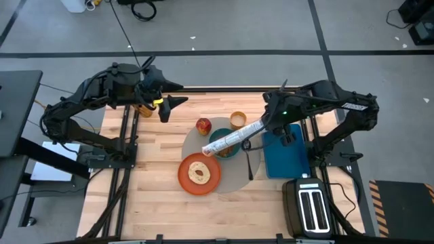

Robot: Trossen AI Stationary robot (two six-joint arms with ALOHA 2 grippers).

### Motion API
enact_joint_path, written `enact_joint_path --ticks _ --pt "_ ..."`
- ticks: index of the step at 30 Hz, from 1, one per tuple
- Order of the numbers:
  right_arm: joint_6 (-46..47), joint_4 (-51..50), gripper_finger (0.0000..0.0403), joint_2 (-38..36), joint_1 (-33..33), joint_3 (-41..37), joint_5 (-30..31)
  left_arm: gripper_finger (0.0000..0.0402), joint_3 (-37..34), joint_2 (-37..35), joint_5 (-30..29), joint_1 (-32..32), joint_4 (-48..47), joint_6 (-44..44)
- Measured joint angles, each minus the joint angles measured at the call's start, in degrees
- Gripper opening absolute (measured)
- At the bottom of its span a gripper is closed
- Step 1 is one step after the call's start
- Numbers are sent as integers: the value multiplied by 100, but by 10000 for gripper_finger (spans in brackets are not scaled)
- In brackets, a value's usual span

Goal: Arrange a breakfast setting
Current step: Pour the cereal from the cereal box into the green bowl

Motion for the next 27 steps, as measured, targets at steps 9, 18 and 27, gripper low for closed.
enact_joint_path --ticks 9,18,27 --pt "343 -15 189 -186 9 0 -330 242 0 2 0 0 50 4" --pt "419 -127 189 -175 26 0 -225 242 0 2 -1 0 125 -17" --pt "375 -43 189 -171 15 -2 -346 242 0 2 0 0 161 -47"
